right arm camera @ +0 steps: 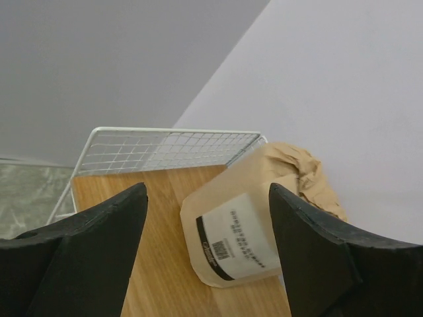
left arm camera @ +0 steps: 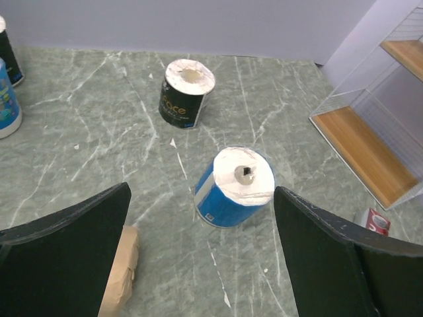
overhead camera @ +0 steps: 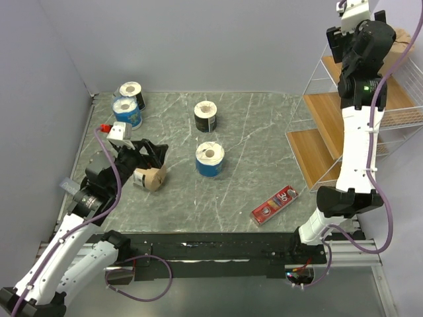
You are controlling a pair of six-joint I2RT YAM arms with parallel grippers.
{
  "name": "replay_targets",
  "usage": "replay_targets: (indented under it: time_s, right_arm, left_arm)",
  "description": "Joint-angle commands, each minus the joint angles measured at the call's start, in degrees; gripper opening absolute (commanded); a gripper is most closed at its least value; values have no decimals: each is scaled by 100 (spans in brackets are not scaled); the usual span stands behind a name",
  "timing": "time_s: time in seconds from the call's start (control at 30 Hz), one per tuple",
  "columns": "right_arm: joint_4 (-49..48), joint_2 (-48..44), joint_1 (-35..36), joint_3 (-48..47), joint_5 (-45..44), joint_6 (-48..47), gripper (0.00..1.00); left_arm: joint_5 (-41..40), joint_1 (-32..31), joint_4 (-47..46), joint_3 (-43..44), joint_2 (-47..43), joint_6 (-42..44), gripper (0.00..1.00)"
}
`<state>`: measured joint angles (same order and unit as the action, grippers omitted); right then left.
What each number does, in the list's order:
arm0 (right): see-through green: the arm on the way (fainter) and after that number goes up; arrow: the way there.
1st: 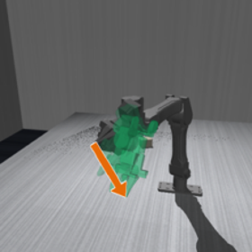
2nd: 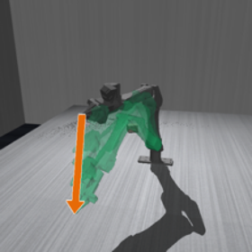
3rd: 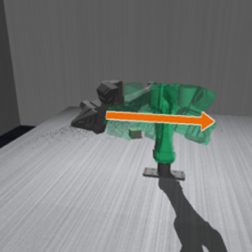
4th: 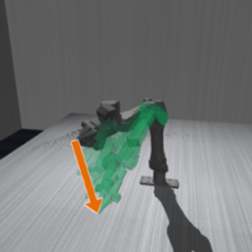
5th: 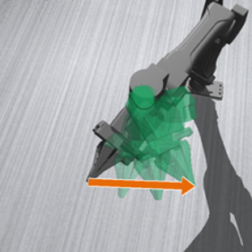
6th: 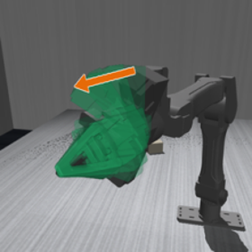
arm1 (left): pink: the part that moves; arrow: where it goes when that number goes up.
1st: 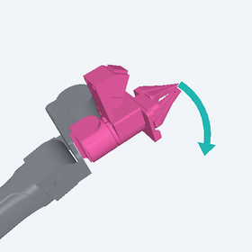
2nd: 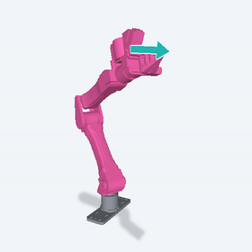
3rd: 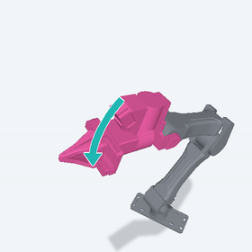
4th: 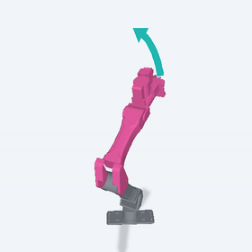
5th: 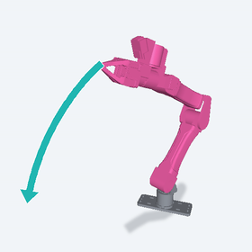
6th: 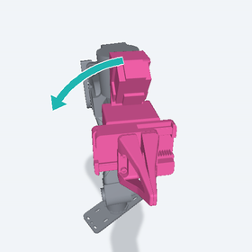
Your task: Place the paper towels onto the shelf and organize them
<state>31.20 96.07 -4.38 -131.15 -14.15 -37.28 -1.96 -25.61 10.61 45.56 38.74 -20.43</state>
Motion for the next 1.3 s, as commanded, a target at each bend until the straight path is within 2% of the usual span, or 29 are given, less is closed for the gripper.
replay_targets:
  time_s: [0.0, 0.13, 0.23, 0.4, 0.5, 0.57, 0.67, 0.9, 0.97, 1.07, 1.27]
  right_arm:
    - [122, -553, 139, -174, 167, 466, 82]
    - [474, -967, 429, 325, 194, 791, 83]
    - [746, -1423, 956, 860, 255, 1124, 83]
    - [1292, -2572, 1405, 1793, 1648, 2370, 84]
    - [872, -3452, 1458, 2890, 2702, 2987, 84]
    - [355, -4110, 1493, 3866, 3092, 3261, 85]
    - [71, -4700, 1528, 4887, 3401, 3919, 84]
    - [-70, -5283, 1616, 6303, 4060, 4842, 81]
    - [-158, -5379, 1668, 6637, 4349, 4914, 80]
    - [-360, -5511, 1826, 7006, 4333, 5090, 80]
    - [-641, -5643, 2081, 7446, 4447, 5327, 80]
  left_arm:
    - [-366, -23, -138, 120, 37, -23, 96]
    - [-841, -24, 116, 216, 308, -163, 96]
    - [-1210, -24, 265, 295, 519, -313, 96]
    - [-2167, -6, 889, 655, 1108, -567, 96]
    - [-2528, 64, 1285, 910, 1504, -822, 96]
    - [-2591, 108, 1399, 928, 1636, -1032, 96]
    - [-2205, 424, 1478, 911, 1680, -1322, 97]
    - [-491, 2206, 1488, 674, 2067, -1640, 97]
    - [-411, 2384, 1488, 700, 2339, -1562, 97]
    - [-560, 2472, 1540, 875, 2734, -1570, 96]
    - [72, 2525, 1286, 902, 3385, -1789, 97]
